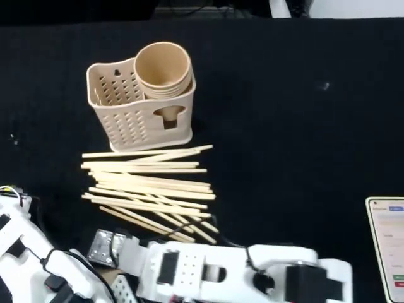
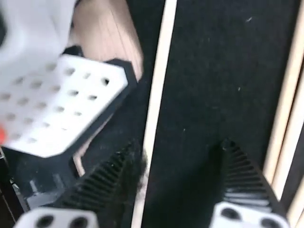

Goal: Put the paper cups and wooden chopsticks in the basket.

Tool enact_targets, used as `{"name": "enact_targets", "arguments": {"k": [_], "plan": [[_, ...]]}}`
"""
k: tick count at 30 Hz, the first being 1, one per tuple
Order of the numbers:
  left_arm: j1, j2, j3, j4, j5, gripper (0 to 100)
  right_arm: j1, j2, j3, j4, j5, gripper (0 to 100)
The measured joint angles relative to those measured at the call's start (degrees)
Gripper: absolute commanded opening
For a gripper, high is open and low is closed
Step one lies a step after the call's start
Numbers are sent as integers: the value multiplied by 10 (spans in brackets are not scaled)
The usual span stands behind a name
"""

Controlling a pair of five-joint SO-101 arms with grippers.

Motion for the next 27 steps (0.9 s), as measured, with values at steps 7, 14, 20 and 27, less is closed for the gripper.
{"name": "enact_targets", "arguments": {"k": [7,14,20,27], "plan": [[-2,1,0,0,2,213,76,65,-87,76,33,20],[2,0,0,0,1,213,210,-55,-111,156,120,11],[3,0,0,0,1,213,236,-149,-97,149,161,38],[3,0,0,0,1,213,182,-118,-59,105,105,278]]}}
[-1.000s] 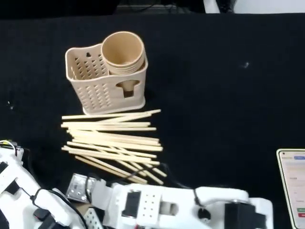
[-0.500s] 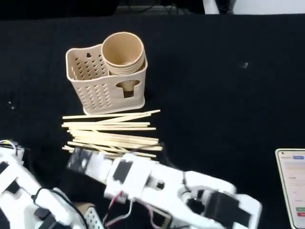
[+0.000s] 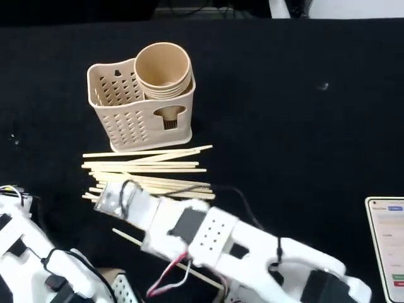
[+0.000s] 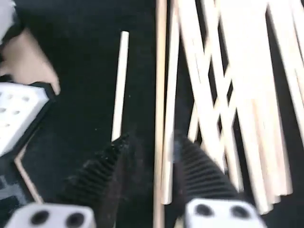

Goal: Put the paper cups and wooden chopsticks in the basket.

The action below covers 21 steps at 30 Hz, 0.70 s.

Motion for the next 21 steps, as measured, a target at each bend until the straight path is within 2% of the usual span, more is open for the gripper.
{"name": "enact_targets", "arguments": {"k": [4,14,21], "plan": [[0,0,0,0,0,213,-46,37,0,-11,-46,284],[0,0,0,0,0,213,-54,180,-4,-63,-52,273],[0,0,0,0,0,213,-40,207,-40,-43,-53,21]]}}
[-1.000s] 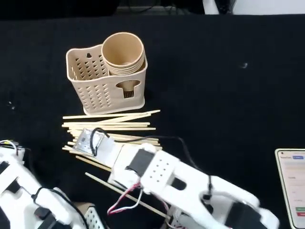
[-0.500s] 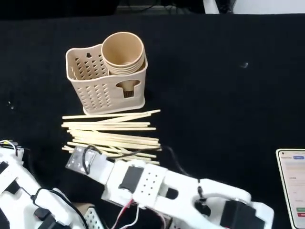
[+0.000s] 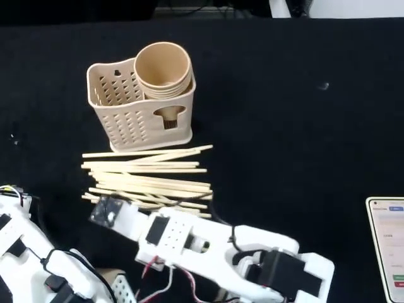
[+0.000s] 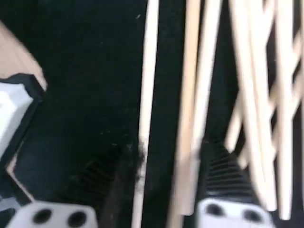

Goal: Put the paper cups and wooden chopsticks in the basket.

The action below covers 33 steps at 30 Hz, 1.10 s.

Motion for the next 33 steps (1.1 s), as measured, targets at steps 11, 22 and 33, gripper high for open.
{"name": "enact_targets", "arguments": {"k": [11,22,33], "plan": [[0,0,0,0,0,213,35,-55,1,36,53,11],[0,0,0,-2,0,213,110,-135,21,81,98,16],[0,0,0,-2,0,213,81,-122,57,88,76,217]]}}
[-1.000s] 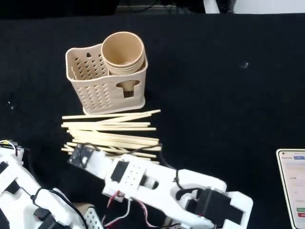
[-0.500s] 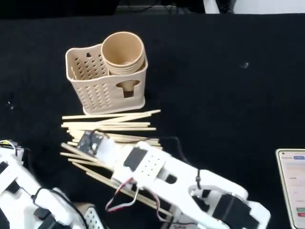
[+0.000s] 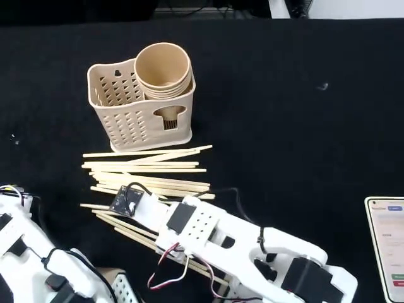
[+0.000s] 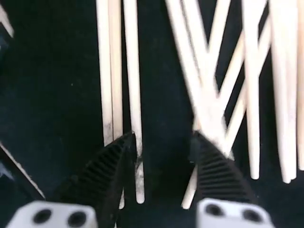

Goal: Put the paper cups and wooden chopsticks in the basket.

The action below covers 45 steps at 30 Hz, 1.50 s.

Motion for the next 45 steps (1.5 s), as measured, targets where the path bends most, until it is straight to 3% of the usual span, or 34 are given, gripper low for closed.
{"name": "enact_targets", "arguments": {"k": [6,14,28,39,45], "plan": [[0,0,0,0,0,213,-5,4,-48,8,-4,204],[0,0,0,0,0,213,-83,4,-23,-79,-37,204],[0,0,0,-3,0,213,-114,5,4,-114,-40,167],[0,0,0,-3,0,213,-100,126,-55,-105,-40,193],[0,0,0,-3,0,213,-94,134,-62,-102,-40,22]]}}
